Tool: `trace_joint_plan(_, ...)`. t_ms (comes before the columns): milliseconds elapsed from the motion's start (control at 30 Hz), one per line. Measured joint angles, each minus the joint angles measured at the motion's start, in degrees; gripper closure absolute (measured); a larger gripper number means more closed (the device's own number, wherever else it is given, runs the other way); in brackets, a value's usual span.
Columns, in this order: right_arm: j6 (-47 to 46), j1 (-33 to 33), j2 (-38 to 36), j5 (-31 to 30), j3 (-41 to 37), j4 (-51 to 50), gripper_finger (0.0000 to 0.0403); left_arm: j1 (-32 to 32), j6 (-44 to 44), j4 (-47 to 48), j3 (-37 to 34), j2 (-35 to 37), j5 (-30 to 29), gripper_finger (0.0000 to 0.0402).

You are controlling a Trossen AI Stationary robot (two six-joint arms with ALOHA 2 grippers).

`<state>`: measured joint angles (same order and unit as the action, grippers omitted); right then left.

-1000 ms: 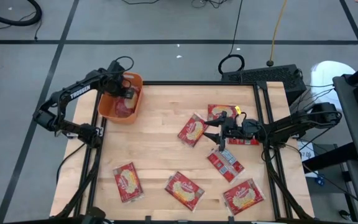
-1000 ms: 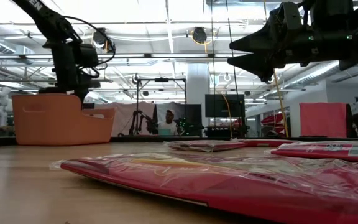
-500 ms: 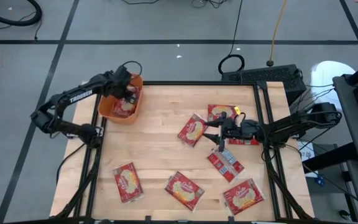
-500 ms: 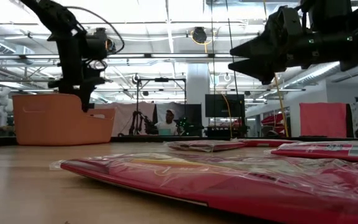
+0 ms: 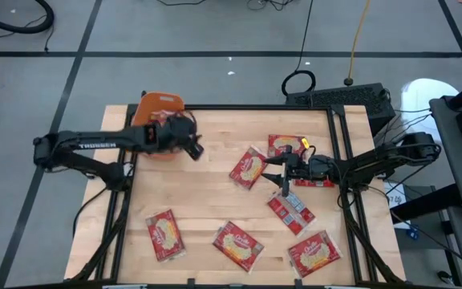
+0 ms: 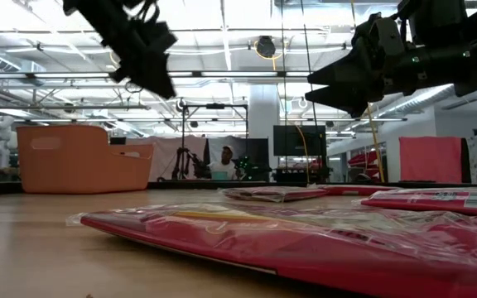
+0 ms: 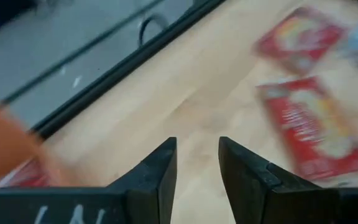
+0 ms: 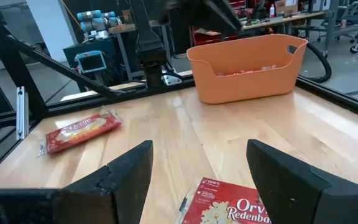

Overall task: Sort popcorn bags into baskets
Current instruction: Put the red popcorn bag into the orange bin

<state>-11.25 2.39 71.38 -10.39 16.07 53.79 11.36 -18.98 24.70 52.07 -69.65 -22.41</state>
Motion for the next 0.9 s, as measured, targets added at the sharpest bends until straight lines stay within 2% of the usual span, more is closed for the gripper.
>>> trace_joint_plan(133,-0.1,0.0,0.0,0.0,0.0,-0.1,0.0151,-9.4,-1.6,-5.4,-0.1,-1.5,-6.8,0.0279)
trace_joint_plan(367,-4.1,0.4,0.0,-0.1,0.0,0.1,0.0151,-21.4,-1.8,-14.4,-0.1,-6.1,-13.1,0.0279)
trace_joint_plan(500,-4.7,1.9,0.0,-0.6,0.0,0.0,0.0151,-25.3,-2.3,-18.6,-0.1,-9.9,-15.1,0.0279)
trace_joint_plan(767,-6.9,7.1,0.0,-6.7,0.3,-0.2,0.0151,-29.3,-2.3,-28.4,-0.1,-17.6,-15.7,0.0279)
trace_joint_plan(900,-7.2,11.1,0.0,-9.4,3.0,-2.3,0.0151,-30.9,-2.0,-33.0,-0.1,-19.9,-15.8,0.0279)
